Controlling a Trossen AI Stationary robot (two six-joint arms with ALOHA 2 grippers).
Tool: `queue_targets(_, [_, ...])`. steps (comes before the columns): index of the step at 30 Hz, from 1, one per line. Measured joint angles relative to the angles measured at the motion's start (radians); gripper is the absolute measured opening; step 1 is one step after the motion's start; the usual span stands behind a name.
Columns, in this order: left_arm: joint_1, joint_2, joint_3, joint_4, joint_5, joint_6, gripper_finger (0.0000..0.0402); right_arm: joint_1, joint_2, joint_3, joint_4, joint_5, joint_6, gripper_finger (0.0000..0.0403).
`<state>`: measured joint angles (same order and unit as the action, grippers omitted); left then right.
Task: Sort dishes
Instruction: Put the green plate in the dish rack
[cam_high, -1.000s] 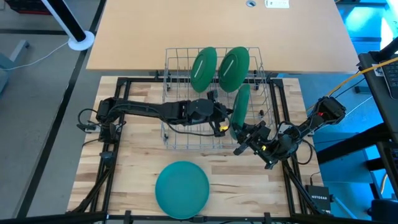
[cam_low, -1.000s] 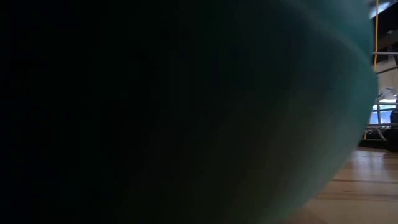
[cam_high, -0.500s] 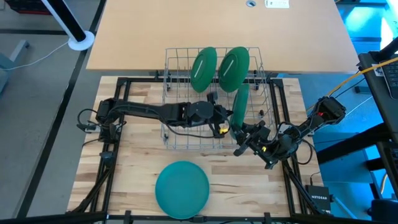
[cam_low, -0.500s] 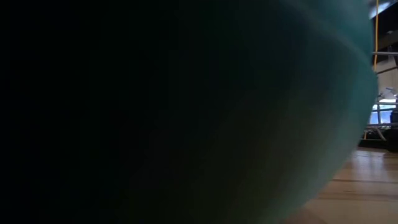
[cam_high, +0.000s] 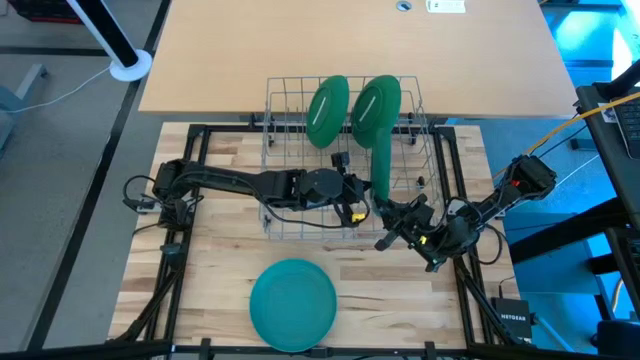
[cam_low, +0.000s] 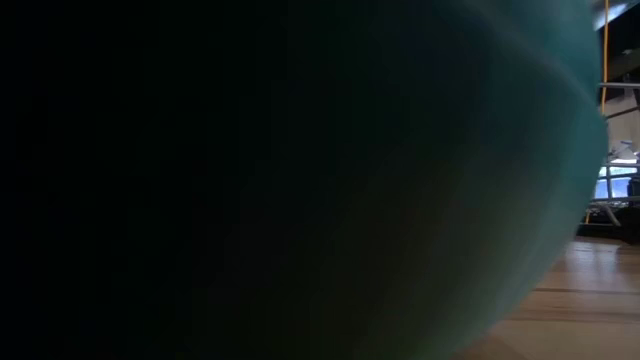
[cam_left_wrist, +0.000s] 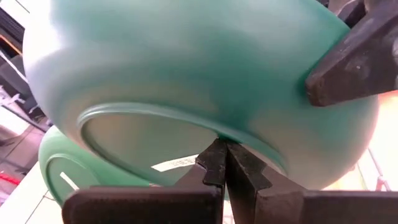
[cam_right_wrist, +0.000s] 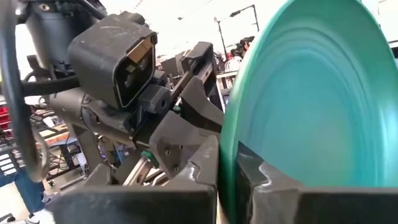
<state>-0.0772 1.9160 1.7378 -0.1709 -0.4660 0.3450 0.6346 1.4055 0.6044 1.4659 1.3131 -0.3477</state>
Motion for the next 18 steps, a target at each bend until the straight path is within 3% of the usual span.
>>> queue_targets(11, [-0.017,-0.011,0.0,0.001,-0.1,0.034,0.0,0.0,-0.006,0.0,0.008,-0.065,0.0,0.0012])
queue_targets(18, [-0.028,-0.018,0.0,0.005,-0.112,0.056,0.0,0.002,-0.023,0.0,0.017,-0.116,0.002,0.0012])
